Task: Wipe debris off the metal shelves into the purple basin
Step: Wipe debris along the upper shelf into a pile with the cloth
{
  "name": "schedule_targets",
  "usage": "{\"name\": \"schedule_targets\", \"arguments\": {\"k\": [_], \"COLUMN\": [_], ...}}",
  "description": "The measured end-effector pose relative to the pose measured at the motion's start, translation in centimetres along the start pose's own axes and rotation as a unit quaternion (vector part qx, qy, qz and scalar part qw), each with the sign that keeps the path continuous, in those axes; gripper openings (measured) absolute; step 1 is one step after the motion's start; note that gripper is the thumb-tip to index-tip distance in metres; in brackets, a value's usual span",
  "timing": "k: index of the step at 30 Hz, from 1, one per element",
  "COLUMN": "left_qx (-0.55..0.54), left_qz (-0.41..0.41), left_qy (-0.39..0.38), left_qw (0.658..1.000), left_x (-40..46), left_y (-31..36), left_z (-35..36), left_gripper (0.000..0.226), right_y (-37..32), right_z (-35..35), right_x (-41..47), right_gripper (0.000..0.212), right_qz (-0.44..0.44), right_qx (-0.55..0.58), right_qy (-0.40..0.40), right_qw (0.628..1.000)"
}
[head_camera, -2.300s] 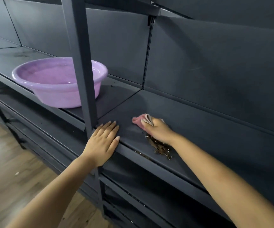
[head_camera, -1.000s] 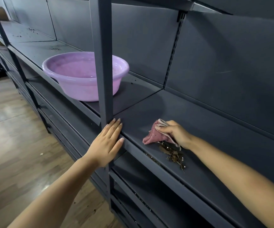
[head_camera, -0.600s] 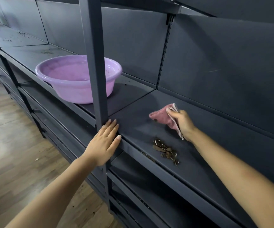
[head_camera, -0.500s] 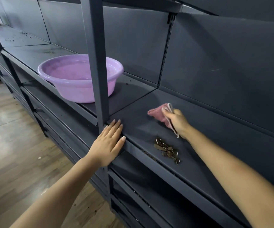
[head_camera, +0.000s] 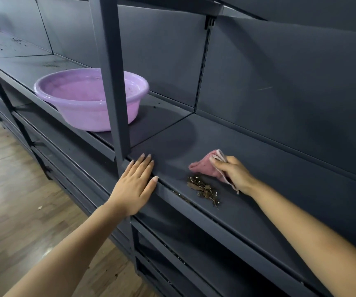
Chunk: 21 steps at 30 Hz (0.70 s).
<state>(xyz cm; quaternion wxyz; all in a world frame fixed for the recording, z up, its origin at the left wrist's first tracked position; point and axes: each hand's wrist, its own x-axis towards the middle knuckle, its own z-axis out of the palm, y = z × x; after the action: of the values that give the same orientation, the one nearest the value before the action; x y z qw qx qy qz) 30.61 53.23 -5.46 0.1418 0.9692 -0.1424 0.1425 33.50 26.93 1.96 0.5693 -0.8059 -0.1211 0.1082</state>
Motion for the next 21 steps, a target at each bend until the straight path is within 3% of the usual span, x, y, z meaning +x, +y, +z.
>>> {"name": "schedule_targets", "arguments": {"k": [6,9,12,15,19,21], "left_qx": [0.011,0.034,0.037,0.045,0.035,0.024], "left_qz": [0.075,0.107,0.144,0.180,0.195,0.199], "left_qy": [0.007,-0.014,-0.022,-0.035,-0.055,-0.052], "left_qw": [0.997,0.994,0.989,0.982,0.979,0.978], "left_x": [0.0,0.2,0.5,0.4,0.3,0.3], "left_y": [0.0,-0.3,-0.5,-0.8,-1.0,-0.9], "left_z": [0.2,-0.2,-0.7,-1.1,-0.7,-0.8], "left_gripper": [0.086,0.073,0.071,0.071,0.075,0.089], "right_y": [2.5,2.9,1.9,0.7,-0.8,-1.1], "right_z": [-3.9,-2.7,1.1,5.2,9.5,11.2], "right_x": [-4.9,-8.0,-9.8,-9.4,-6.6,-4.8], "right_gripper": [0.033,0.025,0.035,0.051,0.045,0.041], "right_qz": [0.023,0.078,0.137,0.146,0.152,0.133], "right_qx": [0.048,-0.006,-0.125,-0.276,-0.306,-0.336], "right_qy": [0.161,0.267,0.370,0.406,0.433,0.447], "right_qw": [0.985,0.960,0.911,0.859,0.834,0.818]}}
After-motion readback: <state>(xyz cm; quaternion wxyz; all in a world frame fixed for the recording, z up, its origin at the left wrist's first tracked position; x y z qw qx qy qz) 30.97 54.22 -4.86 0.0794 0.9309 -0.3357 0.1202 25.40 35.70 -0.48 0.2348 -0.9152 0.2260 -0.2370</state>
